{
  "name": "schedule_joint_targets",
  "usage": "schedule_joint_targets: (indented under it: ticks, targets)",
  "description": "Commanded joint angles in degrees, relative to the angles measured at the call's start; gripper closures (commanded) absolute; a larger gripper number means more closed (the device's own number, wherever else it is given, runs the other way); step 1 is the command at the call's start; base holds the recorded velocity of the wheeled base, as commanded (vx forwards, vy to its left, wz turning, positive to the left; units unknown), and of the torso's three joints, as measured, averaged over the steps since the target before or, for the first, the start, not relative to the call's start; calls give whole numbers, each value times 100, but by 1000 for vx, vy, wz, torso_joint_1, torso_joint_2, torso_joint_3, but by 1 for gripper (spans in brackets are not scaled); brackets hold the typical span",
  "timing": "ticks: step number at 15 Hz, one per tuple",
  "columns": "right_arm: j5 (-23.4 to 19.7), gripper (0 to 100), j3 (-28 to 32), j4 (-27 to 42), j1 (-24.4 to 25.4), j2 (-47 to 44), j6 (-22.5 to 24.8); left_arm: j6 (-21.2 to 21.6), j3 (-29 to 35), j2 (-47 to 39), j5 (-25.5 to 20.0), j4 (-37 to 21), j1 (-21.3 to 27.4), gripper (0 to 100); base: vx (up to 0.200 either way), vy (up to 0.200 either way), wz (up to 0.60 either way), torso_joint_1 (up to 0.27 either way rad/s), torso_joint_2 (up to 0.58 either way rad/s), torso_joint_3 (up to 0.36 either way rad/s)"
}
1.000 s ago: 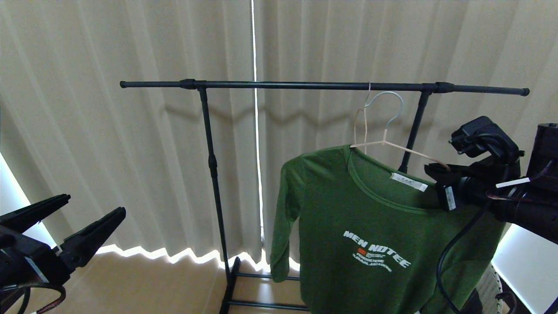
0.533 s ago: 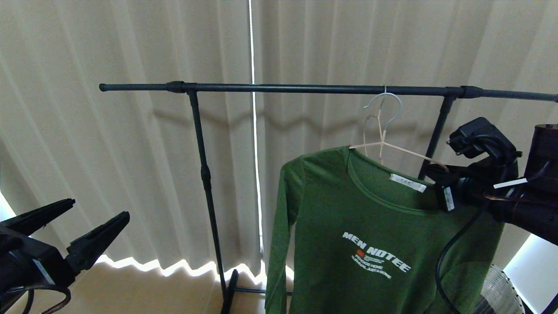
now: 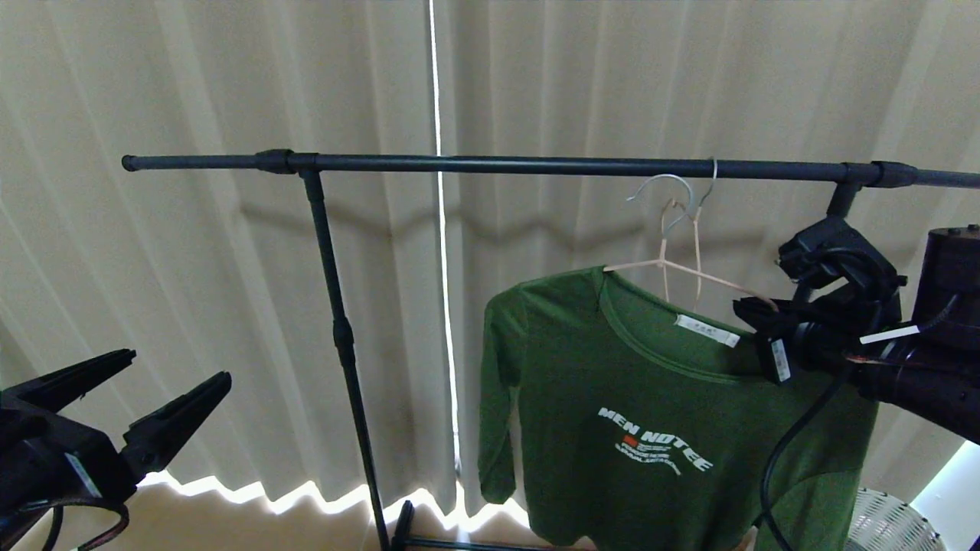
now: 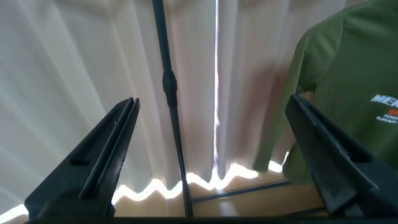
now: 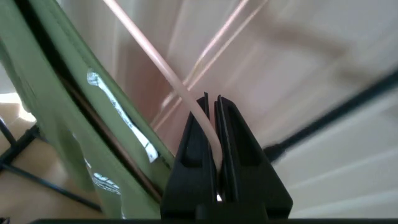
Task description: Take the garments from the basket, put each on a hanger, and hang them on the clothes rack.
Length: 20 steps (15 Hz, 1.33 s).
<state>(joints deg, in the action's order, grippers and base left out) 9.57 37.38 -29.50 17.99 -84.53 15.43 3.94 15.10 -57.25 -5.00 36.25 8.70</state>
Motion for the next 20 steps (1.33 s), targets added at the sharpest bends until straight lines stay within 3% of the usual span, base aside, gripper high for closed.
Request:
schedule_joint_targets:
  ticks: [1, 4, 8, 12, 20]
  targets:
    - [10, 100, 200, 15, 29, -37, 4, 2, -7, 3, -1, 4, 8, 0, 0, 0, 0, 0, 0, 0]
    - [150, 100, 674, 243, 46, -169, 4, 2, 1, -6, -10, 4, 8, 0, 0, 0, 0, 0, 0, 0]
    - [739, 100, 1378, 647, 398, -459, 12, 2, -7, 3, -10, 4, 8, 0, 0, 0, 0, 0, 0, 0]
    - [1100, 100, 2186, 964, 451, -1233, 4, 11, -7, 12, -10, 4, 8, 0, 0, 0, 0, 0, 0, 0]
    - [1126, 100, 2617, 885, 697, -1830, -330, -7, 10, 161, -10, 4, 132, 0, 0, 0, 0, 0, 0, 0]
